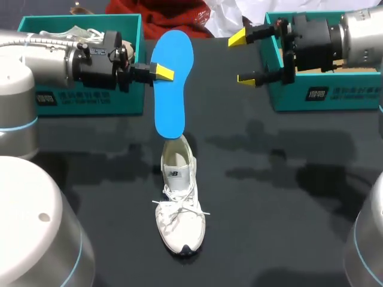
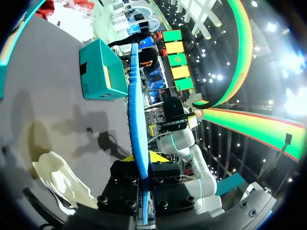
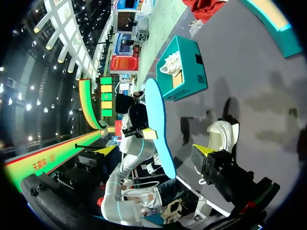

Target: Take the shoe out of the shoebox, open the shoe tongue, remove and reinsert the insole, then place the shoe into the shoebox

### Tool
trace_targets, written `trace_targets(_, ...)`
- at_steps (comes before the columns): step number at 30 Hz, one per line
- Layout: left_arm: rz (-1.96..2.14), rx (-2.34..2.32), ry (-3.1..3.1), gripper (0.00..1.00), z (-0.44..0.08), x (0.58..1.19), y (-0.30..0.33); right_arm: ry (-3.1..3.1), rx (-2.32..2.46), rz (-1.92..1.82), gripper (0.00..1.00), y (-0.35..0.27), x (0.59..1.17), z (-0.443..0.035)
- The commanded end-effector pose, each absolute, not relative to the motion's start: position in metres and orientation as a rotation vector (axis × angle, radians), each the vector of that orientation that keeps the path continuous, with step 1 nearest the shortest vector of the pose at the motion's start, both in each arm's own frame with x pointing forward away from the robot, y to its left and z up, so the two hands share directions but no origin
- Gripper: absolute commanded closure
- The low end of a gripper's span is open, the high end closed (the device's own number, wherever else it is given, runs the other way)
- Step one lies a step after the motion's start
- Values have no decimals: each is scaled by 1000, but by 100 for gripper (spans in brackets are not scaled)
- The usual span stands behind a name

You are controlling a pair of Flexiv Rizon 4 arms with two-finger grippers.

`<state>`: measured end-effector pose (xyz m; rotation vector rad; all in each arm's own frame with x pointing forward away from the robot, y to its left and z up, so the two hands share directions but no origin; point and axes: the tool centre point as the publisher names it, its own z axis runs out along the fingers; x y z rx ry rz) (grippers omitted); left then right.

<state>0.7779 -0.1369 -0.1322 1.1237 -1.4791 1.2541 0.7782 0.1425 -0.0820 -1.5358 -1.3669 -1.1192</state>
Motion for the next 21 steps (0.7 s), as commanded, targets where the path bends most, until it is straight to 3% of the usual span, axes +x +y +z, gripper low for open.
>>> trace_targets(1, 1250, 1123, -1469, 100, -138, 782, -137, -1503, -1692, -966, 0, 139, 778, -71)
trace_targets(21, 1240, 1170, -1399, 100, -145, 785, -145, -1686, -2062, -517, 0, 144, 776, -25)
